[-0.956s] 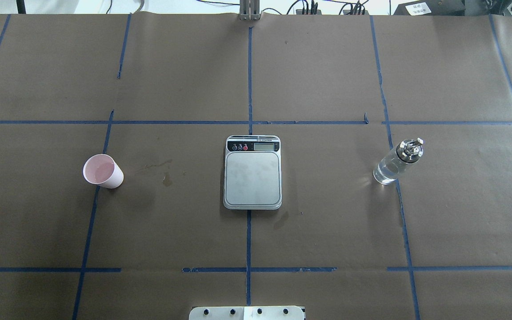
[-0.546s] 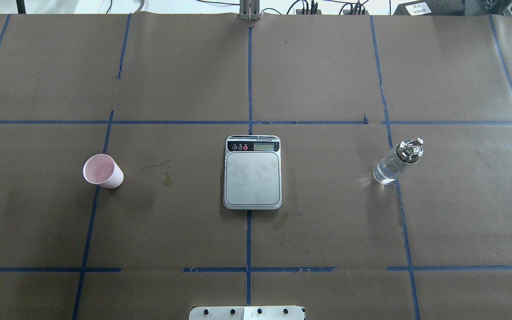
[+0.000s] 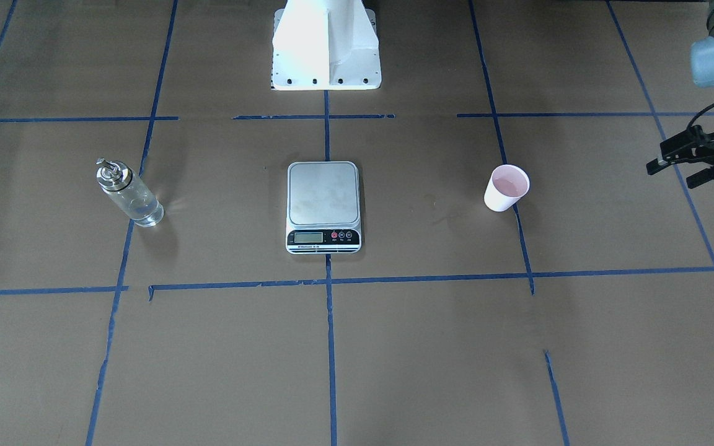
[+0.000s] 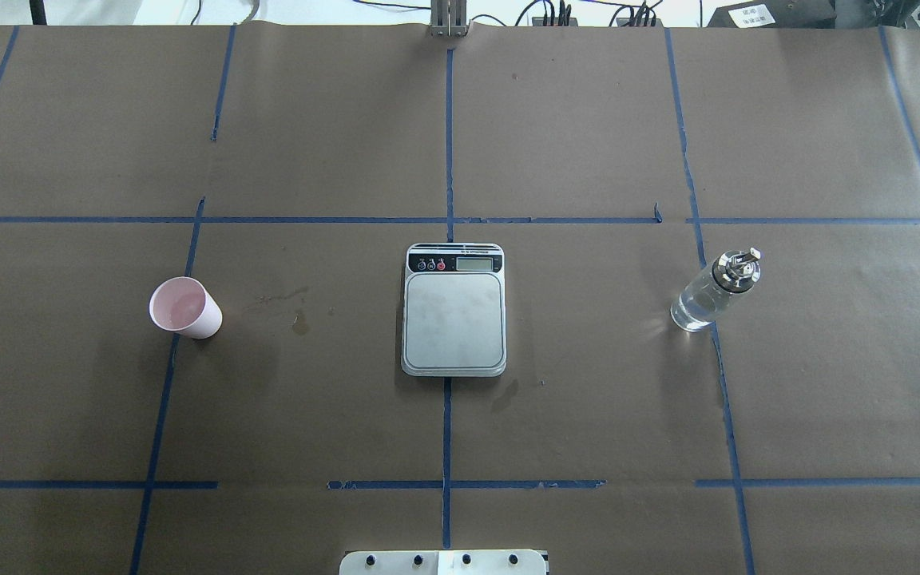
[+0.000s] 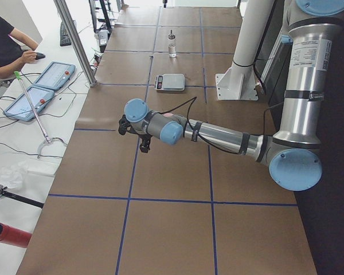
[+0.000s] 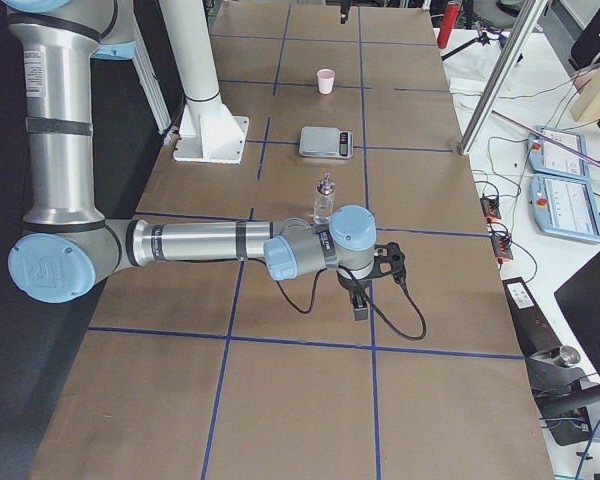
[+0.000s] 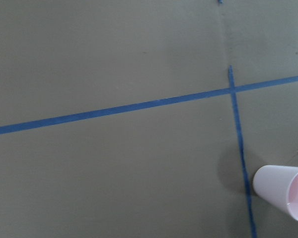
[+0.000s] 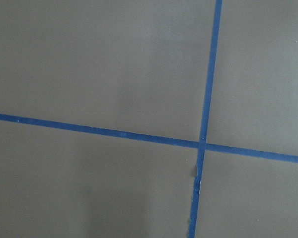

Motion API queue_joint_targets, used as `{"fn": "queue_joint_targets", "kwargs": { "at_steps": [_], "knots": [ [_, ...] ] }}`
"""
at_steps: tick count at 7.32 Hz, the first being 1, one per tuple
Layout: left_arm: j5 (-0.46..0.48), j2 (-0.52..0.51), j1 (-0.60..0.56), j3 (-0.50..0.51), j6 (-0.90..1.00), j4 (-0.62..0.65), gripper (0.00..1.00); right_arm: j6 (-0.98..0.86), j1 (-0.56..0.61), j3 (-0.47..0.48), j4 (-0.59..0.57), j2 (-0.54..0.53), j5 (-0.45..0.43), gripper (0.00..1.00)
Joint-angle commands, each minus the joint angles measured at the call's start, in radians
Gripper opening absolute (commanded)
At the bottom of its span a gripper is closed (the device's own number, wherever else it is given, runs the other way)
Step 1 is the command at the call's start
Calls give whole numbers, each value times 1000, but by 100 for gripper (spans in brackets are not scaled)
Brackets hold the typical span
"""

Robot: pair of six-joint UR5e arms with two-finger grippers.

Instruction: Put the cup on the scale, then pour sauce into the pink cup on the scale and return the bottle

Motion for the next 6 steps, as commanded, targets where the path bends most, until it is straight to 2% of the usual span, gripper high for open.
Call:
{"fn": "queue_joint_targets", "kwargs": {
  "at_steps": [1, 3, 5, 6],
  "knots": [
    [152, -15, 210, -11, -243, -192, 99, 1, -6, 0, 5, -2, 11, 100],
    [213, -19, 260, -29, -287, -209, 100, 1, -6, -5, 5, -2, 8, 100],
    [245, -26, 327, -29, -410, -205, 100, 1, -6, -3, 5, -2, 8, 100],
    [327, -26, 360, -31, -439, -205, 100, 1, -7, -3, 5, -2, 8, 100]
  ]
}}
